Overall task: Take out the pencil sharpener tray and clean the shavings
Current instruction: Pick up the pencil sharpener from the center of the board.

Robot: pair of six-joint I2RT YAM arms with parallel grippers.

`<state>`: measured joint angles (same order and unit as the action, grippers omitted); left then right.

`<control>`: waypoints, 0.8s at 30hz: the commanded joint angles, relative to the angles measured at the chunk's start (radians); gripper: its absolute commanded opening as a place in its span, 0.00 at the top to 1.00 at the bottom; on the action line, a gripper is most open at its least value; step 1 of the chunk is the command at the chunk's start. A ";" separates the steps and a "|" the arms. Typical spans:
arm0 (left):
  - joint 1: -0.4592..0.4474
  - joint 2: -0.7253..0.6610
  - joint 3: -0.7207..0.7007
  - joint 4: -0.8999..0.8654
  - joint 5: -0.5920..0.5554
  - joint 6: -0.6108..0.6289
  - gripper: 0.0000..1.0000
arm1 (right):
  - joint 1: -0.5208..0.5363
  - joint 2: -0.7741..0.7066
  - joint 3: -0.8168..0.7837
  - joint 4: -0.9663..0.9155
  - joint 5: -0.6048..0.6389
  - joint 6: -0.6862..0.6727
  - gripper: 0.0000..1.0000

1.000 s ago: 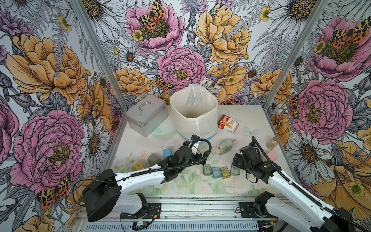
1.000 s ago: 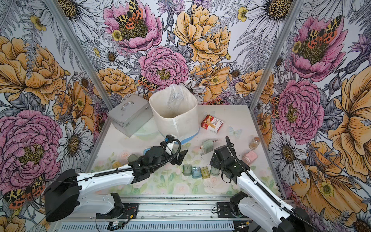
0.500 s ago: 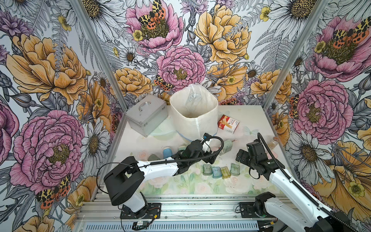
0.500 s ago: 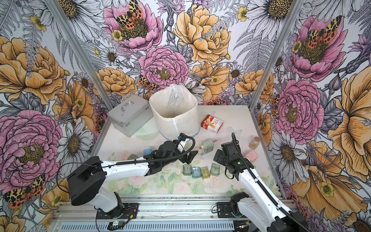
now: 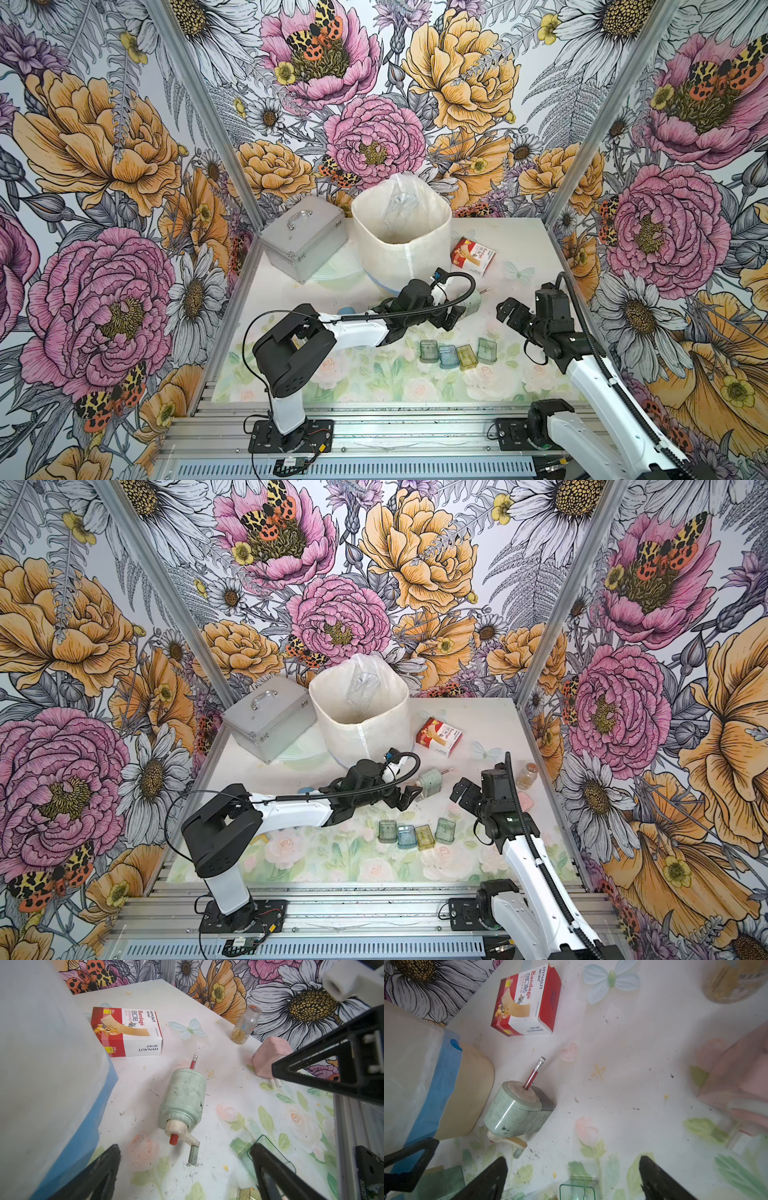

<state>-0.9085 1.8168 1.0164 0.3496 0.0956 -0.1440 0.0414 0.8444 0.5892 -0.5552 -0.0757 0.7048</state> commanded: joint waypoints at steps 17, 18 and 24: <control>0.026 0.252 0.203 0.035 0.087 0.077 0.01 | -0.150 -0.018 -0.022 0.052 -0.199 -0.023 0.02; 0.028 0.259 0.212 0.036 0.090 0.077 0.01 | -0.153 -0.020 -0.022 0.052 -0.204 -0.023 0.02; 0.037 0.310 0.264 0.035 0.112 0.096 0.01 | -0.176 -0.028 -0.023 0.052 -0.221 -0.024 0.03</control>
<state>-0.8803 2.0998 1.2415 0.3561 0.1692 -0.0746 -0.1238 0.8303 0.5720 -0.5320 -0.2745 0.6933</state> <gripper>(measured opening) 0.986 0.976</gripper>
